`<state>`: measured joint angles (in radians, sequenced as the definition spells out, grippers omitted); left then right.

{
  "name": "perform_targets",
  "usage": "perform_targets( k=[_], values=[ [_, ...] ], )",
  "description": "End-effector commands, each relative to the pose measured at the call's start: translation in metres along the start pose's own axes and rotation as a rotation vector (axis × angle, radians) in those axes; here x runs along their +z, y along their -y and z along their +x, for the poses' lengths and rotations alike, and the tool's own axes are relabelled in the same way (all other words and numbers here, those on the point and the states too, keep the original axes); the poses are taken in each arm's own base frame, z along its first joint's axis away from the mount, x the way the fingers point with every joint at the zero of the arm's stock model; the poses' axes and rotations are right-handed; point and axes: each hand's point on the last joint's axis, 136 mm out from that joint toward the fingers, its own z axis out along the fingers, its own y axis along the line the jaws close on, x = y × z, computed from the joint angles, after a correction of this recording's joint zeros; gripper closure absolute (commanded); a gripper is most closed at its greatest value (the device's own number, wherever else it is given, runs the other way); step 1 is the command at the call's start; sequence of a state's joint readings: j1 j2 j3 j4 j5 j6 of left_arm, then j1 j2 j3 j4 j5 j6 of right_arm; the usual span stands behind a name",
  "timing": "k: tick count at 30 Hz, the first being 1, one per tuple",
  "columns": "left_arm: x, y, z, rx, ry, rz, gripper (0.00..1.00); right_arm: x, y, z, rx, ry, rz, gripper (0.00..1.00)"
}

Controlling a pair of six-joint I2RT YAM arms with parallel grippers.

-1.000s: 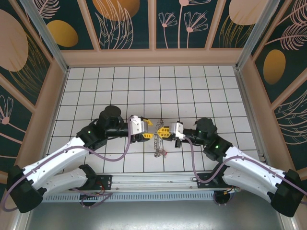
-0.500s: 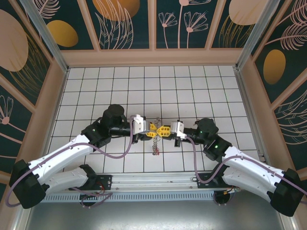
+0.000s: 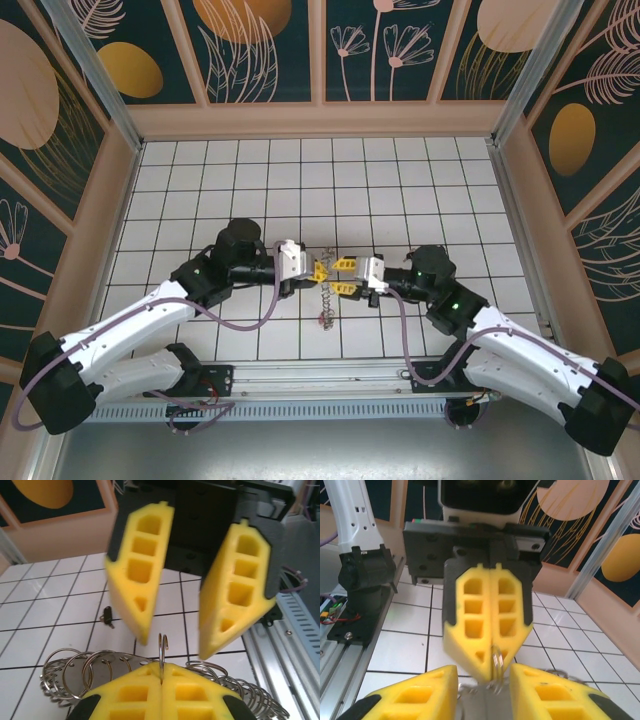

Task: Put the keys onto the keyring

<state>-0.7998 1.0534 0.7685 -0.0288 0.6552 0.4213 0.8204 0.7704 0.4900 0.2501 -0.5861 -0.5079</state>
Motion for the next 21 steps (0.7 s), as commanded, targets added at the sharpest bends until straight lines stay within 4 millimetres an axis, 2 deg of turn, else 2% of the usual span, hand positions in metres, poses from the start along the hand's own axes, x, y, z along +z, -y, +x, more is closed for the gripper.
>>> perform_targets(
  k=[1, 6, 7, 9, 12, 13, 14, 16, 18, 21],
  values=[
    [-0.009, -0.011, -0.021, 0.083, 0.055, -0.085, 1.00, -0.011, 0.001, 0.003, -0.044, -0.073, 0.006, 0.67],
    [-0.014, -0.021, -0.016, 0.125, 0.045, -0.167, 1.00, -0.020, 0.006, 0.003, -0.031, -0.081, 0.056, 0.65],
    [-0.014, -0.024, -0.015, 0.127, 0.037, -0.182, 1.00, -0.022, 0.016, 0.004, 0.001, -0.084, 0.110, 0.64],
    [-0.015, -0.030, -0.011, 0.129, 0.016, -0.220, 1.00, -0.030, 0.044, 0.010, 0.109, -0.110, 0.255, 0.55],
    [-0.015, -0.040, -0.003, 0.123, -0.028, -0.270, 1.00, -0.055, 0.094, 0.030, 0.354, -0.140, 0.554, 0.33],
    [-0.014, -0.044, 0.000, 0.117, -0.048, -0.287, 1.00, -0.069, 0.111, 0.041, 0.466, -0.150, 0.691, 0.25],
    [-0.014, -0.049, 0.003, 0.110, -0.066, -0.302, 1.00, -0.086, 0.126, 0.054, 0.585, -0.157, 0.840, 0.24],
    [-0.012, -0.056, 0.007, 0.100, -0.097, -0.327, 1.00, -0.117, 0.140, 0.081, 0.780, -0.192, 1.066, 0.24],
    [-0.010, -0.063, 0.012, 0.093, -0.126, -0.349, 1.00, -0.140, 0.143, 0.113, 0.957, -0.282, 1.173, 0.24],
    [-0.005, -0.073, 0.017, 0.044, -0.145, -0.377, 1.00, -0.161, 0.139, 0.157, 1.201, -0.362, 1.211, 0.30]
  ],
)
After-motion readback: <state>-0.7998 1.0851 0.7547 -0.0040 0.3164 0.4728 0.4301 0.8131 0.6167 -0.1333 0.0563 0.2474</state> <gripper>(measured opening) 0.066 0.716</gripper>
